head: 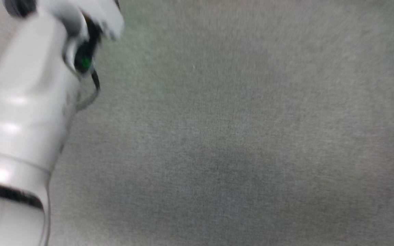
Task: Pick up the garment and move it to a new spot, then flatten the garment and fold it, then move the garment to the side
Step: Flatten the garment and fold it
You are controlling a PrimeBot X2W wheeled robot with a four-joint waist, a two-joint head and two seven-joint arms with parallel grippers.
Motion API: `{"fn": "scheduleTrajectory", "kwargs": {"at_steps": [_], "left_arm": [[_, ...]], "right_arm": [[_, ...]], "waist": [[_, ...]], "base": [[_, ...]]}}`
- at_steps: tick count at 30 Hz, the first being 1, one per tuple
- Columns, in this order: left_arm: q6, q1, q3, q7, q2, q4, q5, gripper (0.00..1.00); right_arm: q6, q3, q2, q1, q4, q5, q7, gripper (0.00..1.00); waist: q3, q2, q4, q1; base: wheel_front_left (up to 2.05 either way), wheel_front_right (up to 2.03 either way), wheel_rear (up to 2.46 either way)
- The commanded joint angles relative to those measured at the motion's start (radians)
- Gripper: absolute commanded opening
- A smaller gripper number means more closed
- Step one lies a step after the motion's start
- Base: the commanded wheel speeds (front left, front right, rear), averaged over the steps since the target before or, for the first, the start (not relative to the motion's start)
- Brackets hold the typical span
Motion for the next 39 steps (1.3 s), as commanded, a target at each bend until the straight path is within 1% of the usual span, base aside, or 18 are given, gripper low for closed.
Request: {"fn": "scheduleTrajectory", "kwargs": {"at_steps": [1,5,8,9,11,15,18,20,23,25,30,33,34,37,39], "left_arm": [[-0.002,0.045,-0.014,0.011,0.01,-0.023,-0.015,0.0],[-0.001,0.195,-0.054,0.057,0.062,-0.105,-0.063,0.0],[-0.001,0.307,-0.067,0.073,0.101,-0.169,-0.086,0.0],[0.006,0.346,-0.067,0.078,0.115,-0.191,-0.095,0.0],[0.028,0.427,-0.07,0.083,0.145,-0.239,-0.103,0.0],[0.09,0.608,-0.065,0.11,0.211,-0.377,-0.139,0.0],[0.15,0.747,-0.058,0.126,0.262,-0.503,-0.168,0.0],[0.202,0.837,-0.05,0.131,0.298,-0.589,-0.182,0.0],[0.291,0.963,-0.02,0.118,0.344,-0.72,-0.213,0.0],[0.346,1.04,-0.002,0.102,0.363,-0.799,-0.233,0.0],[0.449,1.214,0.035,0.068,0.41,-0.95,-0.268,0.0],[0.498,1.299,0.056,0.044,0.431,-1.02,-0.283,0.0],[0.498,1.299,0.056,0.044,0.431,-1.02,-0.283,0.0],[0.527,1.352,0.066,0.026,0.444,-1.068,-0.289,0.0],[0.536,1.372,0.072,0.015,0.442,-1.089,-0.293,0.0]], "right_arm": [[-0.001,0.019,-0.011,0.054,-0.029,0.037,0.018,0.0],[-0.001,0.069,-0.078,0.236,-0.159,0.144,0.092,0.0],[-0.001,0.086,-0.137,0.388,-0.264,0.195,0.126,0.0],[-0.001,0.085,-0.155,0.439,-0.298,0.209,0.135,0.0],[-0.001,0.073,-0.193,0.539,-0.359,0.215,0.15,0.0],[-0.001,0.031,-0.235,0.75,-0.473,0.223,0.182,0.0],[-0.001,-0.006,-0.258,0.895,-0.553,0.21,0.21,0.0],[-0.001,-0.037,-0.268,0.989,-0.605,0.19,0.232,0.0],[-0.001,-0.094,-0.262,1.122,-0.679,0.187,0.273,0.0],[-0.001,-0.126,-0.254,1.203,-0.727,0.185,0.301,0.0],[-0.001,-0.238,-0.225,1.374,-0.82,0.175,0.358,0.0],[-0.001,-0.3,-0.2,1.457,-0.868,0.165,0.389,0.0],[-0.001,-0.3,-0.2,1.457,-0.868,0.165,0.389,0.0],[-0.001,-0.358,-0.171,1.519,-0.909,0.154,0.417,0.0],[-0.001,-0.383,-0.146,1.55,-0.93,0.147,0.437,0.0]], "waist": [[-0.202,0.0,-0.004,-0.0001],[-0.297,0.0,-0.008,-0.0001],[-0.362,0.0,-0.009,-0.0001],[-0.381,0.0,-0.01,-0.0001],[-0.416,0.0,-0.01,-0.0001],[-0.467,0.0,-0.014,-0.0001],[-0.489,0.0,-0.018,-0.0001],[-0.496,0.0,-0.02,-0.0001],[-0.501,0.0,-0.021,-0.0001],[-0.5,0.0,-0.022,-0.0001],[-0.497,0.0,-0.019,-0.0001],[-0.49,0.0,-0.015,-0.0001],[-0.49,0.0,-0.015,-0.0001],[-0.483,0.0,-0.007,-0.0001],[-0.476,0.0,-0.002,-0.0001]], "base": [[0.0,0.0,0.0],[0.0,0.0,0.0],[0.0,0.0,0.0],[0.0,0.0,0.0],[0.0,0.0,0.0],[0.0,0.0,0.0],[0.0,0.0,0.0],[0.0,0.0,0.0],[0.0,0.0,0.0],[0.0,0.0,0.0],[0.0,0.0,0.0],[0.0,0.0,0.0],[0.0,0.0,0.0],[0.0,0.0,0.0],[0.0,0.0,0.0]]}}
